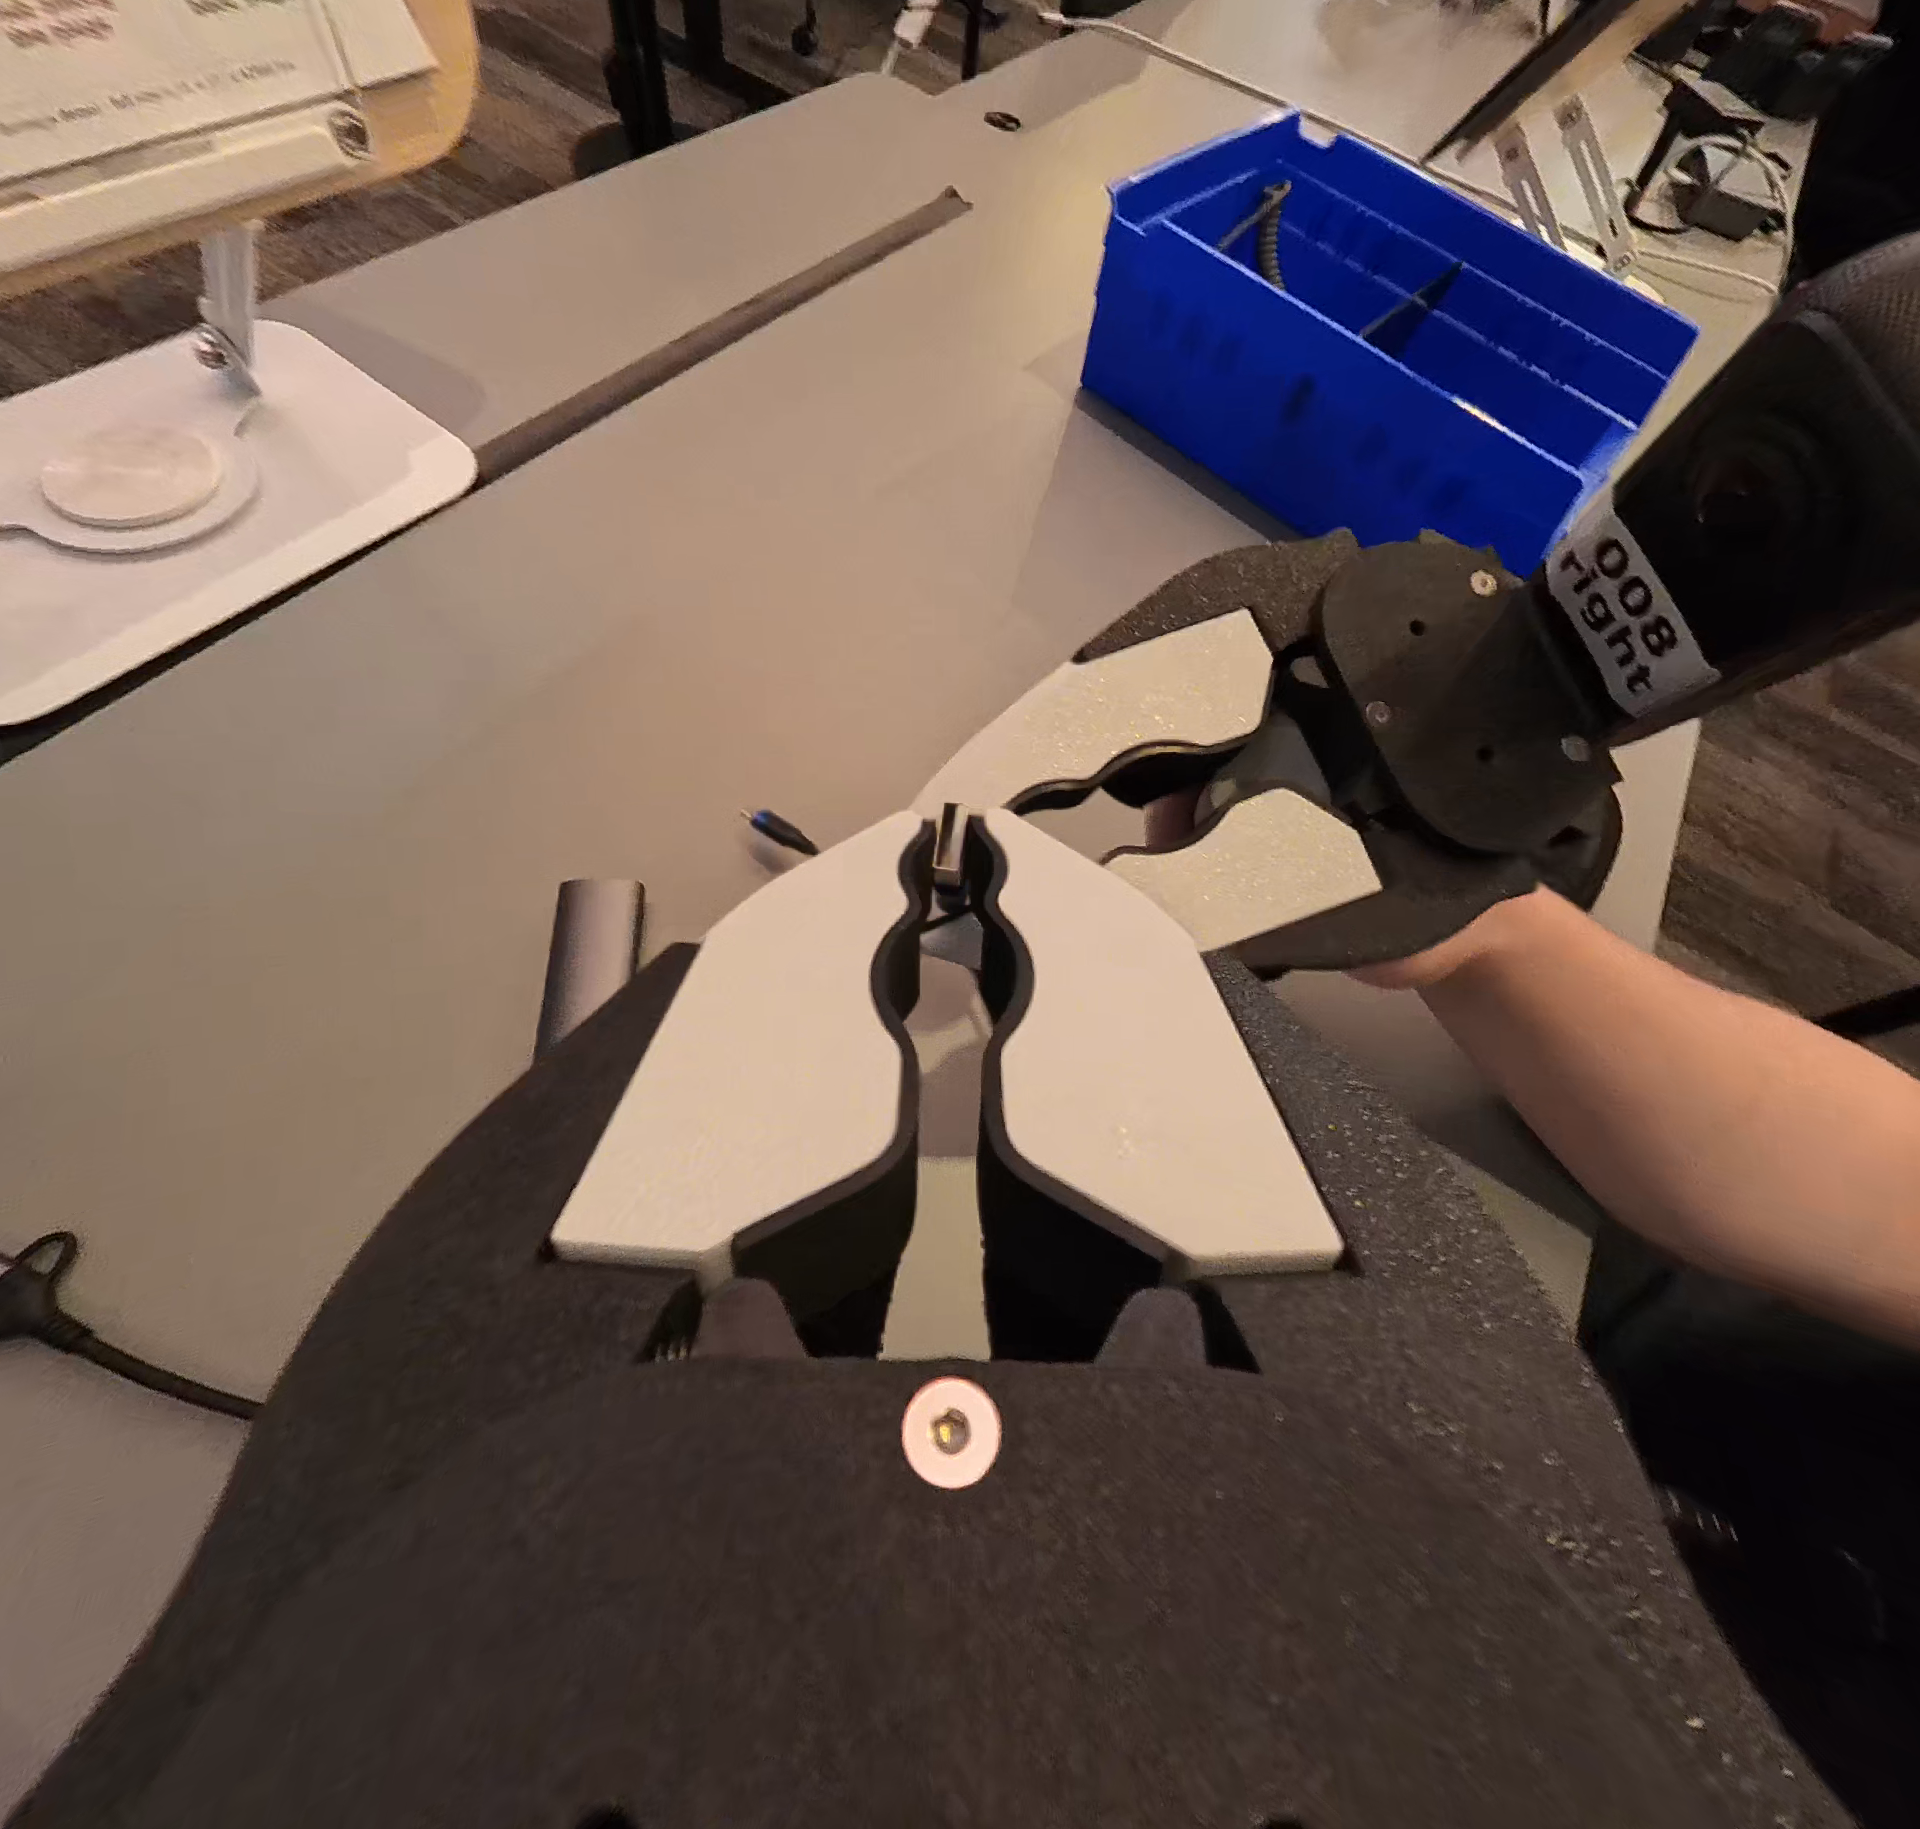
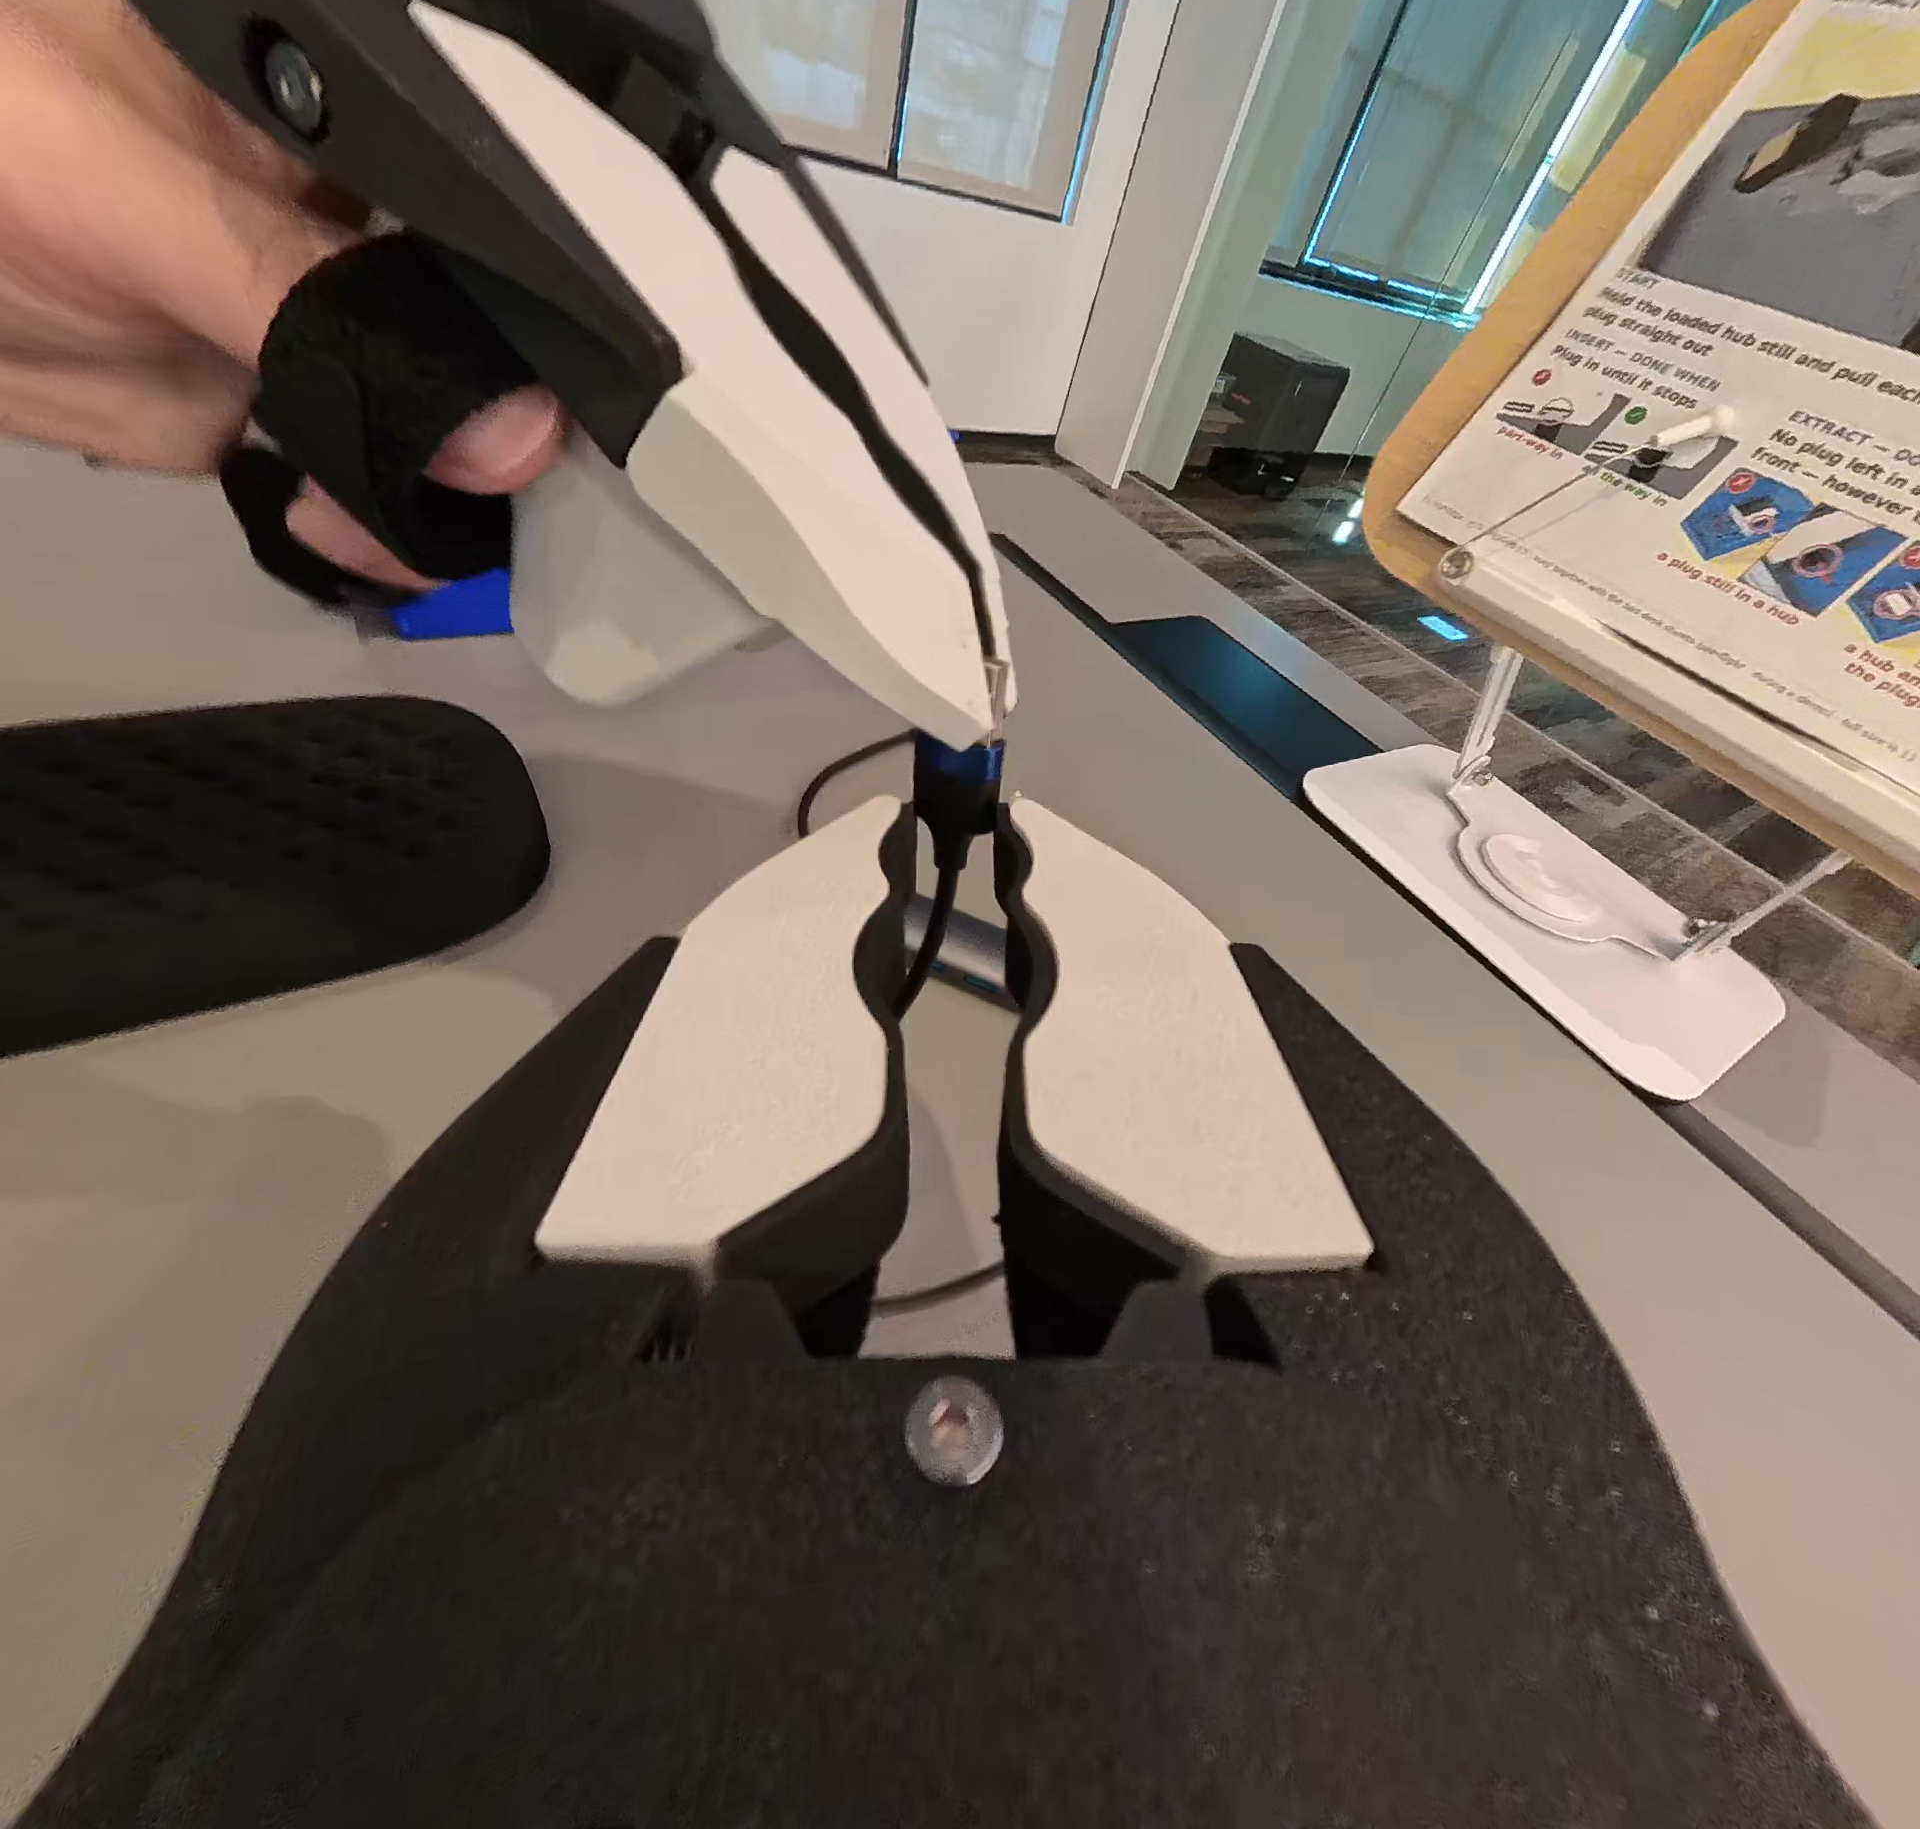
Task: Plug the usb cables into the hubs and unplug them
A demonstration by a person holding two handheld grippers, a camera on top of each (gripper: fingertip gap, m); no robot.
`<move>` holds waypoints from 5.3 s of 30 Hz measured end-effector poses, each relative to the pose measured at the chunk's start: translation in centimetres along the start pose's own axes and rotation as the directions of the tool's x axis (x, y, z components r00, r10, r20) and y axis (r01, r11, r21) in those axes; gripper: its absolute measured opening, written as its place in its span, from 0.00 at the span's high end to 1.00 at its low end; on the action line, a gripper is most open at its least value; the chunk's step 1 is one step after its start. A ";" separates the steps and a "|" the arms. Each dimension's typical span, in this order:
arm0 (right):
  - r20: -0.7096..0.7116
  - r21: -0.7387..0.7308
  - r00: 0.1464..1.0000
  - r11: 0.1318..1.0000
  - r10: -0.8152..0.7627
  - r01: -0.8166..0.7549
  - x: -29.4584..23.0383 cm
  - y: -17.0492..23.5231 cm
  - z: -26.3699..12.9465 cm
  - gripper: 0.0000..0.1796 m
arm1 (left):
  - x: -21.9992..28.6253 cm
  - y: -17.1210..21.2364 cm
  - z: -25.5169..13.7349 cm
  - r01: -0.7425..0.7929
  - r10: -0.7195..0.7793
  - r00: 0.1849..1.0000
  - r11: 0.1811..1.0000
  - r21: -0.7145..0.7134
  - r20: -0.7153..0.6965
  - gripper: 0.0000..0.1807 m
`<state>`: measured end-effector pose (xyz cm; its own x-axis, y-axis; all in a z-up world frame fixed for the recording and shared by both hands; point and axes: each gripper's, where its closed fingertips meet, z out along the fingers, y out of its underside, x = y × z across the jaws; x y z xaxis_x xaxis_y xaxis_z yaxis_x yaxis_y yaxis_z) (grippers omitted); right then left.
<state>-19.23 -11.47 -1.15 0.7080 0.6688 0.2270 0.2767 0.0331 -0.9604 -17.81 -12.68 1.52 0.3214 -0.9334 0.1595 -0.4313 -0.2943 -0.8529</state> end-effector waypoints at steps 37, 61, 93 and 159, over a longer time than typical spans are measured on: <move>-0.187 0.299 0.938 0.893 -0.290 0.336 -0.3 -4.0 -2.4 0.84 | 1.1 -0.4 -1.2 0.706 -0.649 0.440 0.677 -0.208 -0.620 0.96; -0.103 0.321 0.972 0.918 -0.212 0.235 -0.1 -3.3 -2.7 0.90 | 2.3 -0.3 -0.5 0.682 -0.641 0.415 0.689 -0.245 -0.646 0.96; 0.023 0.269 1.000 0.963 -0.015 0.008 0.9 -2.1 -2.9 0.91 | -1.8 0.4 -1.3 0.654 -0.562 0.617 0.756 -0.039 -0.551 0.98; -0.106 -0.180 0.976 0.962 0.190 -0.207 2.4 5.2 0.5 0.92 | -5.8 7.1 3.1 0.228 -0.213 0.973 0.933 -0.278 0.085 0.83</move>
<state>-16.40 -9.30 -5.66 0.8122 0.5806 0.0561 0.2365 -0.2399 -0.9416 -20.12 -8.72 -6.97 0.4766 -0.8285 0.2941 -0.5635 -0.5446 -0.6211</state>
